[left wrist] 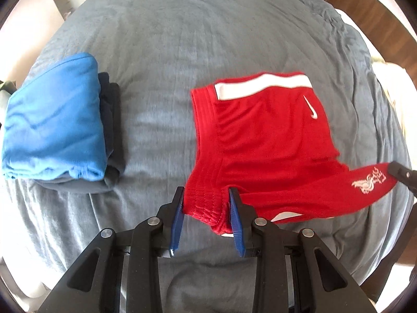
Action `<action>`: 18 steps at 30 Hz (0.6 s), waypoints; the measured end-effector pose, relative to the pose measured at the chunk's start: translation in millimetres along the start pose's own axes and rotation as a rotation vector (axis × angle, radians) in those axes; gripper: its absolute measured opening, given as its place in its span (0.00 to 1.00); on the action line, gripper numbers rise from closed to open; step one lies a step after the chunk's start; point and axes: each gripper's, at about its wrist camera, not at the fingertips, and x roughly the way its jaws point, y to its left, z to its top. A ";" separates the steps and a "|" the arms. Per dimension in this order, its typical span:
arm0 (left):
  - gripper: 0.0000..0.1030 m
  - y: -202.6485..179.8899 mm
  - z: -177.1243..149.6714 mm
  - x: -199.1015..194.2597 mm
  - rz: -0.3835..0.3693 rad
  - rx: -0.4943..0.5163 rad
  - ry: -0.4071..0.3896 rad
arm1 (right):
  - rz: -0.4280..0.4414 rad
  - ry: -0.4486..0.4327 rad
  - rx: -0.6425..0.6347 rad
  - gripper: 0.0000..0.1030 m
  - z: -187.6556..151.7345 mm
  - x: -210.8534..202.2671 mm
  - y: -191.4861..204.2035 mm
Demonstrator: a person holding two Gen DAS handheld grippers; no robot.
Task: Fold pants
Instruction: 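Lift and fold the red shorts over with both grippers, then open them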
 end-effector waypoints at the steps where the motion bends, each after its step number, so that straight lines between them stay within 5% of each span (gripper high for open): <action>1: 0.31 0.8 6.3 2.7 -0.006 -0.010 0.001 | 0.003 -0.010 -0.007 0.07 8.0 0.8 2.4; 18: 0.31 1.6 92.1 61.0 -0.021 -0.022 -0.043 | 0.027 -0.064 0.005 0.07 106.5 81.8 14.5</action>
